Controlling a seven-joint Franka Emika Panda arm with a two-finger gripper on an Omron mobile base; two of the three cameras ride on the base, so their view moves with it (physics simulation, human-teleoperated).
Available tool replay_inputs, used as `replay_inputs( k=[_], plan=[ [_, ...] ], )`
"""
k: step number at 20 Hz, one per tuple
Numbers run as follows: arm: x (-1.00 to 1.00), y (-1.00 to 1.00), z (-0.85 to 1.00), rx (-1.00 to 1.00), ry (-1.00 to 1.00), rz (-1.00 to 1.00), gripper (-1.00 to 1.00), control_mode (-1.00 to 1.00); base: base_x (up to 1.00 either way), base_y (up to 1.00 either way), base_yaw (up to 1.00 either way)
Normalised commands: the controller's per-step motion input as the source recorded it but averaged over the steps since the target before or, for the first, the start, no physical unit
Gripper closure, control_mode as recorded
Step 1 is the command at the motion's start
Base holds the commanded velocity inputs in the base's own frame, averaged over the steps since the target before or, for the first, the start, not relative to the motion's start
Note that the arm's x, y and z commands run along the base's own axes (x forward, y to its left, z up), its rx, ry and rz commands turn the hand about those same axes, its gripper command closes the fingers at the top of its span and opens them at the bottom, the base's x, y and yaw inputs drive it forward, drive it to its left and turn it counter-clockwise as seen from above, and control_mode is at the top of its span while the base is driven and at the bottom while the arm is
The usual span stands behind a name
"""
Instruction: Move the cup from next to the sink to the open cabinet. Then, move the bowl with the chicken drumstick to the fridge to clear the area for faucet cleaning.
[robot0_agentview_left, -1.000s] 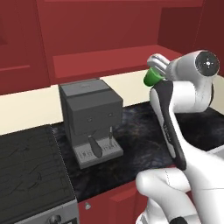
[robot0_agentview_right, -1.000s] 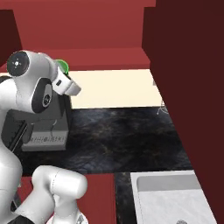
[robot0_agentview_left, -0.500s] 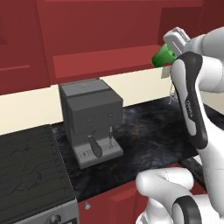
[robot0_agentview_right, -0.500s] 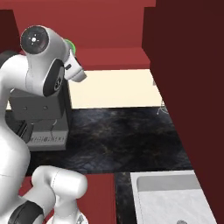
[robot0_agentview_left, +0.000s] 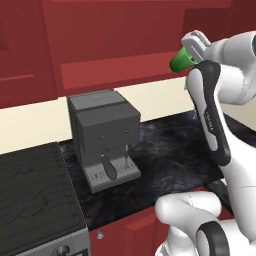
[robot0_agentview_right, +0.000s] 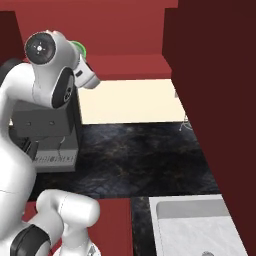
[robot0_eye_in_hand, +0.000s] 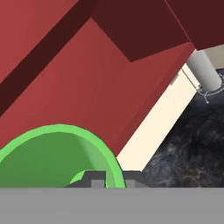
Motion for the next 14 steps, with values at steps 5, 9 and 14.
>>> replay_inputs(
  k=[5, 9, 14],
  plan=[
    [0.42, 0.14, 0.0, -0.02, 0.07, 0.0, 1.0, -1.0, 0.0, 0.0, 0.0],
    [0.39, 0.21, 0.0, -0.07, 0.06, 0.0, 1.0, -1.0, 0.0, 0.0, 0.0],
    [0.35, 0.28, 0.0, -0.14, 0.0, 0.0, 1.0, -1.0, 0.0, 0.0, 0.0]
  ],
)
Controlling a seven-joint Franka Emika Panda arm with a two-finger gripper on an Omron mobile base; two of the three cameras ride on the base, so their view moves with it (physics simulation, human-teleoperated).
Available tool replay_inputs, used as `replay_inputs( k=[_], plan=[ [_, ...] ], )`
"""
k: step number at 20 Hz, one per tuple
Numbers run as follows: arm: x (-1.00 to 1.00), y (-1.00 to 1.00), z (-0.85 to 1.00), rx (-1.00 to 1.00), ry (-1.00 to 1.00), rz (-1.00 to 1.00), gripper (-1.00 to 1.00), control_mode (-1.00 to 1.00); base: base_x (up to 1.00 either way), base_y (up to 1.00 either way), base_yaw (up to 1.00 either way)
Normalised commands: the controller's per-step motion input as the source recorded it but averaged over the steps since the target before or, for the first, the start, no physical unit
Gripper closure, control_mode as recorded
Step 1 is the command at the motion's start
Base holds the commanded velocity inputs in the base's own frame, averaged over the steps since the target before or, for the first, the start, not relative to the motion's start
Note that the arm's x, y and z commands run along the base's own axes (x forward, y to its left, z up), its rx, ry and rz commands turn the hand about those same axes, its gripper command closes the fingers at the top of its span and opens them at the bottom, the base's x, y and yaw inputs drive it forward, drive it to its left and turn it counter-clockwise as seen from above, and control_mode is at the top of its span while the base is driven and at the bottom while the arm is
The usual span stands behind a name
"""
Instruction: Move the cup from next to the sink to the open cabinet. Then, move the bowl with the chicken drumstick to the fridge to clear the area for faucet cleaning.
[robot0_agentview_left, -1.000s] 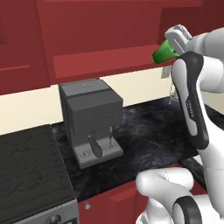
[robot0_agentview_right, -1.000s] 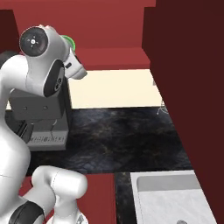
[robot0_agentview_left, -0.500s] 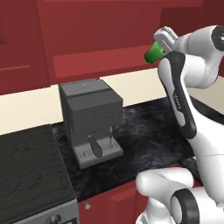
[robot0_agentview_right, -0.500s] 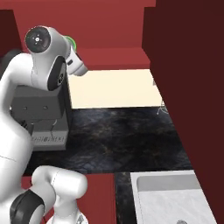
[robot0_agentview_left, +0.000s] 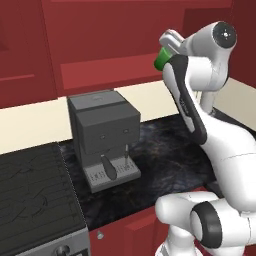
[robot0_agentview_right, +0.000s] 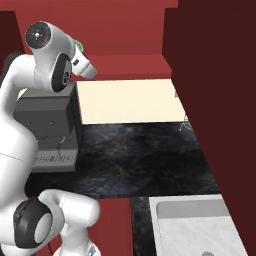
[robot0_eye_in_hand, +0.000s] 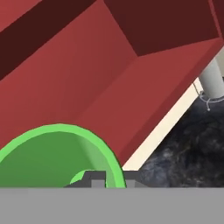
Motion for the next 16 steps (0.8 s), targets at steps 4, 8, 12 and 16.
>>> replay_inputs(
  k=[4, 8, 12, 16],
  plan=[
    [0.37, 0.26, -0.15, -0.15, 0.08, -0.01, 1.0, -1.0, 0.0, 0.0, 0.0],
    [0.46, 0.14, -0.11, -0.11, 0.14, -0.03, 1.0, -1.0, 0.0, 0.0, 0.0],
    [0.51, 0.03, -0.15, -0.09, 0.16, -0.04, 1.0, -1.0, 0.0, 0.0, 0.0],
    [0.4, 0.01, -0.04, -0.03, 0.11, -0.03, 1.0, -1.0, 0.0, 0.0, 0.0]
  ],
)
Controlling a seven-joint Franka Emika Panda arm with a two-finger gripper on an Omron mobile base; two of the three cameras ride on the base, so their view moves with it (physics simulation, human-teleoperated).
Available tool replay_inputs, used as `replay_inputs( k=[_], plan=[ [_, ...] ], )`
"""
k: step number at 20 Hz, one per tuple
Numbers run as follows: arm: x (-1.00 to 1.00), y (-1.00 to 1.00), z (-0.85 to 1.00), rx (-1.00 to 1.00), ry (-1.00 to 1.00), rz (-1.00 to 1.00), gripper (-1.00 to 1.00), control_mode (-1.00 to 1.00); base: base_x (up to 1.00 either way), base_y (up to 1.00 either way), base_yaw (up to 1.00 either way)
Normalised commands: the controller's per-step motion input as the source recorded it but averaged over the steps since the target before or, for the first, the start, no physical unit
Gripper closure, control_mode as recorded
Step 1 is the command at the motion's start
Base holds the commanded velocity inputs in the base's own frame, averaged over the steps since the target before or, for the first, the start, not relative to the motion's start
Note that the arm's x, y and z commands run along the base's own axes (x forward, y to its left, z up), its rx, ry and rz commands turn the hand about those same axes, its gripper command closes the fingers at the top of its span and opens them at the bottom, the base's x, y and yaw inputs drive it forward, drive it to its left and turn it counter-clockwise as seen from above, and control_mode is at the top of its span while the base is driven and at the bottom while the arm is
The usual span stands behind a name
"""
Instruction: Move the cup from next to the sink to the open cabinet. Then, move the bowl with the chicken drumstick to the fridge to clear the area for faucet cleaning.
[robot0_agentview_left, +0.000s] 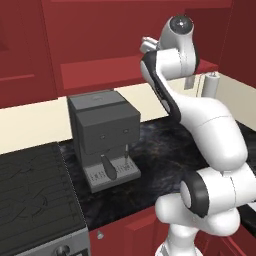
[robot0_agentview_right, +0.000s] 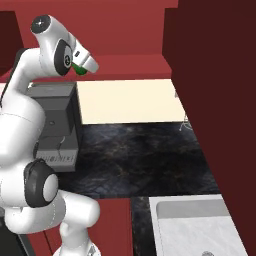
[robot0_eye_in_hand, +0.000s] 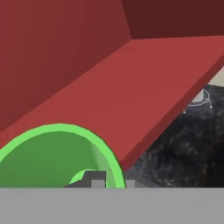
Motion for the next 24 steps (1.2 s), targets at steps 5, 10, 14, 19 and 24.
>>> replay_inputs(
  k=[5, 10, 14, 19, 24],
  plan=[
    [-0.06, -0.08, 0.54, 0.01, -0.02, 0.0, 1.0, -1.0, 0.0, 0.0, 0.0],
    [0.19, 0.0, -0.05, 0.0, -0.01, 0.0, 1.0, -1.0, 0.0, 0.0, 0.0],
    [0.6, 0.0, -0.24, 0.0, 0.0, 0.0, 1.0, -1.0, 0.0, 0.0, 0.0],
    [0.65, 0.0, -0.27, -0.01, 0.0, 0.0, 1.0, -1.0, 0.0, 0.0, 0.0],
    [0.5, 0.0, -0.5, -0.04, 0.1, 0.0, 1.0, -1.0, 0.0, 0.0, 0.0]
  ],
)
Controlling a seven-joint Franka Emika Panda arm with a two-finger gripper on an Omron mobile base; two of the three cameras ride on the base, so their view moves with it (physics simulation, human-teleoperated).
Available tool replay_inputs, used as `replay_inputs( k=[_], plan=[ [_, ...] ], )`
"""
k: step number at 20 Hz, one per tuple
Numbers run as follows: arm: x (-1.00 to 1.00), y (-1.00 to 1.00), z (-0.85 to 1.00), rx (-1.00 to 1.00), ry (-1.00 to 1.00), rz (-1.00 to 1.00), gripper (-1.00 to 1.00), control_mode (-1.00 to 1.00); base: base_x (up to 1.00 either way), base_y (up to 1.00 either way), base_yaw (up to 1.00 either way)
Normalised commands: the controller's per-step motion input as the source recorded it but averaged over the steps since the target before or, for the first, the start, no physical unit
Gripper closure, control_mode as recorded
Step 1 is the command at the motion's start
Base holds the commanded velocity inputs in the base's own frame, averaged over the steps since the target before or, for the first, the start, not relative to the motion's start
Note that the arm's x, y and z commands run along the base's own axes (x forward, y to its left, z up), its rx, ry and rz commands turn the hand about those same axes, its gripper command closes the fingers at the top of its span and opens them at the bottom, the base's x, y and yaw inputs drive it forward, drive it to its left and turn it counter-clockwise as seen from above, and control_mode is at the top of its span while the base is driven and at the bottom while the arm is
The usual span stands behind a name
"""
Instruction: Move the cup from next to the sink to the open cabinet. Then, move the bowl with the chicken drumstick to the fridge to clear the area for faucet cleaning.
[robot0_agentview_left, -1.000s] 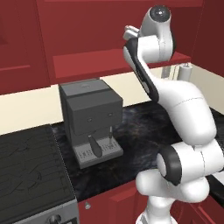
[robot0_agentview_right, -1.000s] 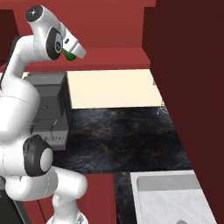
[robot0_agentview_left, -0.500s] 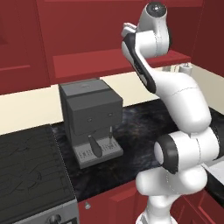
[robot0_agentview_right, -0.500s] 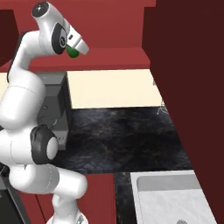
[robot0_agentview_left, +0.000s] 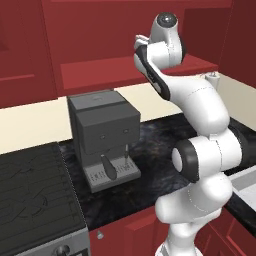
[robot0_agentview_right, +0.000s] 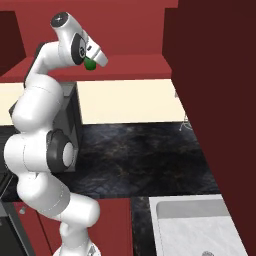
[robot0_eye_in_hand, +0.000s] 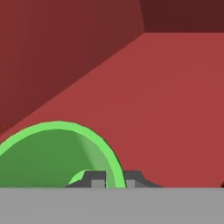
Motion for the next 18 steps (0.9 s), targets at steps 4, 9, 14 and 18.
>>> replay_inputs(
  k=[4, 9, 14, 18],
  plan=[
    [0.52, 0.0, -0.55, -0.05, 0.12, 0.0, 1.0, -1.0, 0.0, 0.0, 0.0],
    [0.39, 0.0, -0.16, 0.0, 0.04, 0.0, 1.0, -1.0, 0.0, 0.0, 0.0],
    [0.21, 0.0, -0.07, 0.0, 0.0, 0.0, -1.0, -1.0, 0.0, 0.0, 0.0],
    [0.03, 0.0, 0.0, 0.0, 0.0, 0.0, -1.0, -1.0, 0.0, 0.0, 0.0]
  ],
)
